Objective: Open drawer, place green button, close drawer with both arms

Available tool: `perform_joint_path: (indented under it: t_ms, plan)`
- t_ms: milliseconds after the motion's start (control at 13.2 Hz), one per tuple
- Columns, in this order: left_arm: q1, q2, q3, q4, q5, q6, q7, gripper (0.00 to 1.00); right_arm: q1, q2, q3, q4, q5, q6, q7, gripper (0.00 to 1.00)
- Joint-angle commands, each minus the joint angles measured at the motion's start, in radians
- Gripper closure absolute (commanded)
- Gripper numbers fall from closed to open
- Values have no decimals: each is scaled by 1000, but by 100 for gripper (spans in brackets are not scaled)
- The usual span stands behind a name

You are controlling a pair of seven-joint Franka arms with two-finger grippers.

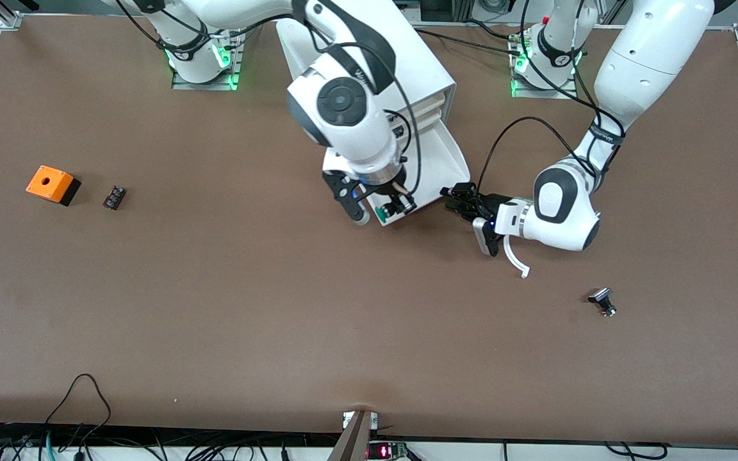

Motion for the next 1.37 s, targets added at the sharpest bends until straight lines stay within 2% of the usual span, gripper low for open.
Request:
perform_joint_path:
  t_ms: [0,152,228,380,608,835,911,987,1063,1139,1291]
  plan:
    - [38,-59,2,14,37,-72,-53,0,62,56,-12,6,-52,47,112,100]
    - [64,-101,11,19,43,-140,-171,0,89,56,-12,-57,-52,122,146,100]
    - [73,-104,11,55,80,-187,-224,0,97,59,-12,-76,-52,157,164,100]
    - [78,-105,11,155,213,-296,-387,0,118,77,-12,-97,-51,210,189,100]
    - [92,-105,14,296,397,-439,-594,0,132,102,-12,-99,-51,216,226,100]
    - [92,-105,13,436,468,-559,-813,0,141,110,-12,-125,-51,237,235,99]
    - [90,-105,13,477,493,-595,-873,0,140,110,-12,-128,-49,239,235,80]
    - [92,-107,13,510,523,-631,-915,0,140,110,-12,-128,-48,239,235,67]
    - [92,-117,13,540,551,-651,-946,0,140,110,-12,-128,-48,236,235,38]
    - [92,-134,11,565,580,-662,-992,0,140,105,-12,-128,-51,231,235,2]
    - [80,-159,-2,620,684,-691,-1111,0,132,94,-12,-124,-49,221,231,1]
